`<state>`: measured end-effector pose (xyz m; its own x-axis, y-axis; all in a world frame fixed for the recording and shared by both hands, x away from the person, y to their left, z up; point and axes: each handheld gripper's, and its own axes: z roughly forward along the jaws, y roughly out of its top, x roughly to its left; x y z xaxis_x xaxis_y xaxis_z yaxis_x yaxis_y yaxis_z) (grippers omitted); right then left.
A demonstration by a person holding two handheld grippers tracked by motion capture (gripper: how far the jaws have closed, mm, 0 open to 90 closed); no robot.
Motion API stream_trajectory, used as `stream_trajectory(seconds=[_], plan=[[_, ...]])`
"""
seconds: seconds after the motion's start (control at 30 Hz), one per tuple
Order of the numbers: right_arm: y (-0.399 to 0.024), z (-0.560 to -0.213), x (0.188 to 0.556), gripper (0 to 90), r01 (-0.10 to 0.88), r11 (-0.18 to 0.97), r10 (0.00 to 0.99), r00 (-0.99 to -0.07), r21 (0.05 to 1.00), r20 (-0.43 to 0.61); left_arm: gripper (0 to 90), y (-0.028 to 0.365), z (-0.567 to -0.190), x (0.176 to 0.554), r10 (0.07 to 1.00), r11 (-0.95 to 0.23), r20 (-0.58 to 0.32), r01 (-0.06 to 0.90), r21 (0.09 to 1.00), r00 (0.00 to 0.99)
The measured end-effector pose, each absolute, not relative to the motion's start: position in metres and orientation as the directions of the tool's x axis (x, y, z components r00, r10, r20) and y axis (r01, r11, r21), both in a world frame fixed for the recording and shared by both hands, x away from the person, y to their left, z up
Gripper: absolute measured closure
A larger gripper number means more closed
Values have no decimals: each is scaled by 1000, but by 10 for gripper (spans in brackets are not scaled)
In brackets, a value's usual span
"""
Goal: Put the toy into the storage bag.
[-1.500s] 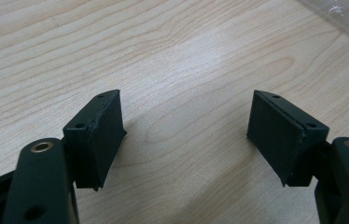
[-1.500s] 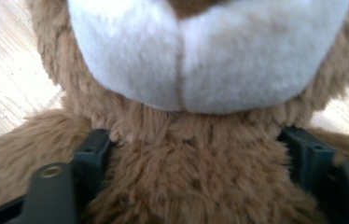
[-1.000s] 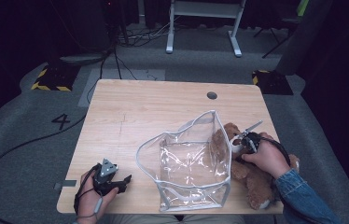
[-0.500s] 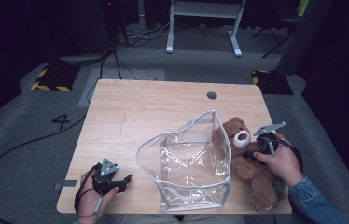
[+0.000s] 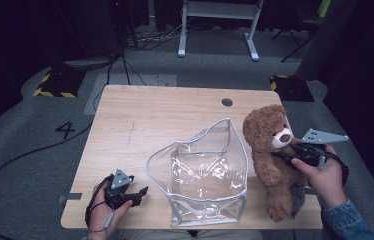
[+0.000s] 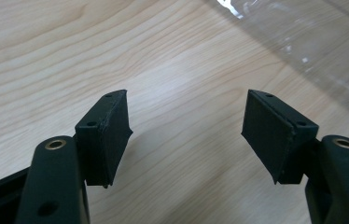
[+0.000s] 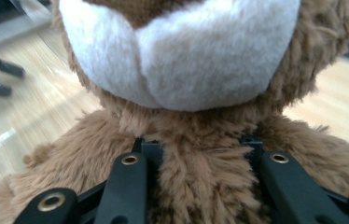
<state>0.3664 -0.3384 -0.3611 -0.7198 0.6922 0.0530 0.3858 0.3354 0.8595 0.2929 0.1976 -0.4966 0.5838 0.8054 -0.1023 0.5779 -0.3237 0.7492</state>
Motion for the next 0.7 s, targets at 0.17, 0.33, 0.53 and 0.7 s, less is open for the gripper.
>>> stream_trajectory(seconds=[0.17,0.33,0.53,0.7], plan=[[-341,-346,360,658,272,246,632,-773,930,59,314,190,-492,291,787,-317,-109,550,773,607],[-341,-334,355,658,236,152,577,-810,960,108,313,179,-495,291,763,-332,-124,549,767,634],[-337,-317,350,658,138,132,536,-843,982,46,314,159,-499,294,734,-341,-144,543,768,664],[-335,-305,347,658,113,91,482,-874,989,56,323,148,-501,296,700,-385,-133,527,758,702]])
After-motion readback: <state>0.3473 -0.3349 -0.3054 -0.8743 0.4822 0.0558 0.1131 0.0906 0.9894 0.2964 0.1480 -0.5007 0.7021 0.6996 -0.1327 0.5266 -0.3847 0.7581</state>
